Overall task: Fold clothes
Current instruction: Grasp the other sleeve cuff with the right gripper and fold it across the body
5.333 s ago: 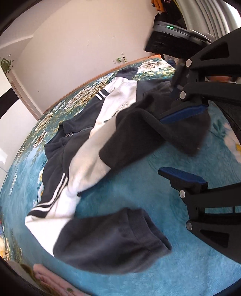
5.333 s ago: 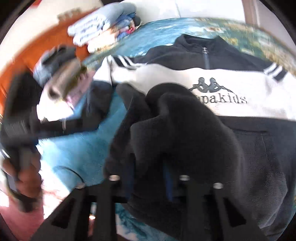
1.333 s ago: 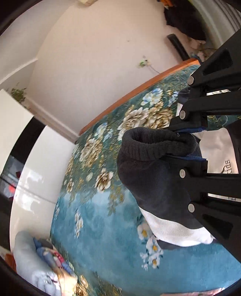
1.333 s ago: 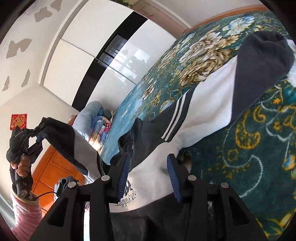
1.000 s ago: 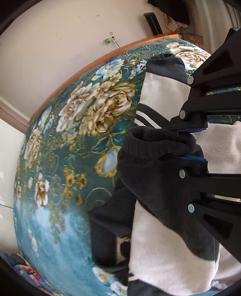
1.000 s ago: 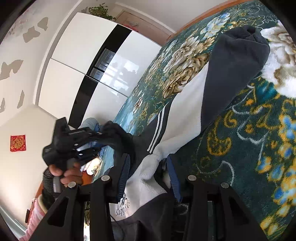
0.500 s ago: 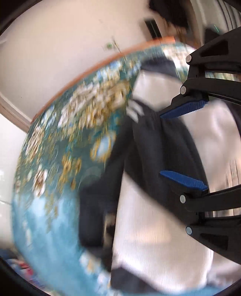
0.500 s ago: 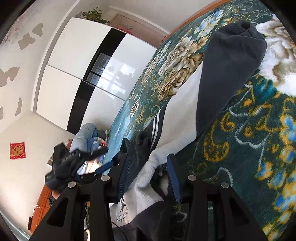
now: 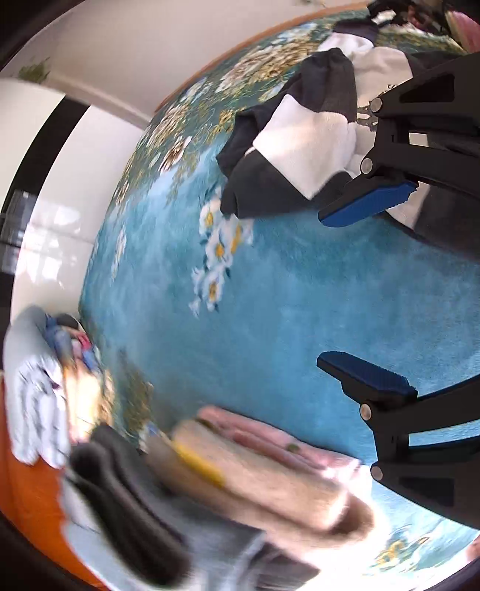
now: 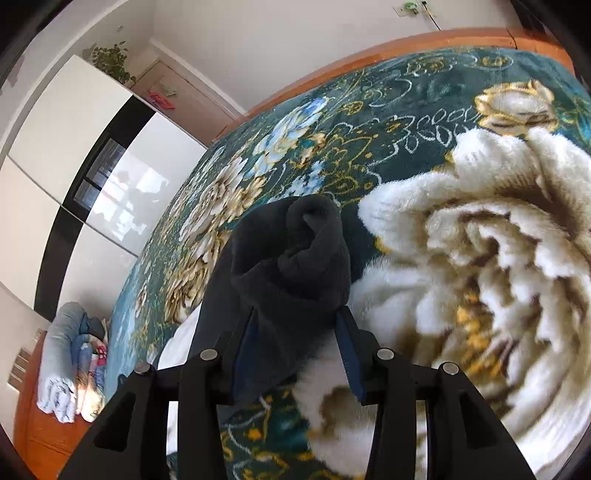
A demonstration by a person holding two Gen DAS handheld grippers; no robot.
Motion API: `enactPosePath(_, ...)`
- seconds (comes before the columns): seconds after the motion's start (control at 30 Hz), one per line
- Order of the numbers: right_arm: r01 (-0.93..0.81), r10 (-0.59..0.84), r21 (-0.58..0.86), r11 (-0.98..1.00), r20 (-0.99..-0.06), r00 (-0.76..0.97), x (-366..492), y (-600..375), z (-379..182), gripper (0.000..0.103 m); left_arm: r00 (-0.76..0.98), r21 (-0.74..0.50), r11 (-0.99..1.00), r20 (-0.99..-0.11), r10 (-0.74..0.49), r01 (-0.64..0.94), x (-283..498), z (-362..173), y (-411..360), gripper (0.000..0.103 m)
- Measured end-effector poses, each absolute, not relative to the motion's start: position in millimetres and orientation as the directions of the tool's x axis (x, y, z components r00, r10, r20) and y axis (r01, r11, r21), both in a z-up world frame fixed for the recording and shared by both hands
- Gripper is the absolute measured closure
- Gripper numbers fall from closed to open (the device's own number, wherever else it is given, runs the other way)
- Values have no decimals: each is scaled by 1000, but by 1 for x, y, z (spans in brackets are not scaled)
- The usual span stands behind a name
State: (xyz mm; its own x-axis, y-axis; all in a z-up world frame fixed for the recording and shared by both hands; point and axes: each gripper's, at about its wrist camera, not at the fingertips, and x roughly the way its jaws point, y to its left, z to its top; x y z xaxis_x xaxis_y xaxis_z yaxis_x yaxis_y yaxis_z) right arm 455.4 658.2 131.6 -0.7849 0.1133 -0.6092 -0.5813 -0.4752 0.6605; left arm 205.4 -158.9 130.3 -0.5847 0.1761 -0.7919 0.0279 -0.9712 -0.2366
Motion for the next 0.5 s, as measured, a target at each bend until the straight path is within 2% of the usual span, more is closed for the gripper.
enactPosePath(0.07,-568,96,704,-426,-589,-802,449,669,125,59,-574,-244,-969,-797,185,26,208,124,-162,29)
enactPosePath(0.23,-584,127,691,-425,-593,-795,431,681,143,59,-576,-238,-971,-791,205,-19,210,121,-152,29)
enactPosePath(0.43,-611,108,701,-368,-621,-777,429,701,130,59,-565,-234,-970,-792,231,-69,211,122,-138,29)
enactPosePath(0.47,-620,95,683,-386,-639,-763,425,700,128,59,-564,-235,-969,-792,234,-73,211,122,-136,29)
enactPosePath(0.5,-627,102,659,-416,-651,-752,422,698,130,68,-563,-237,-969,-792,238,-76,211,122,-134,29)
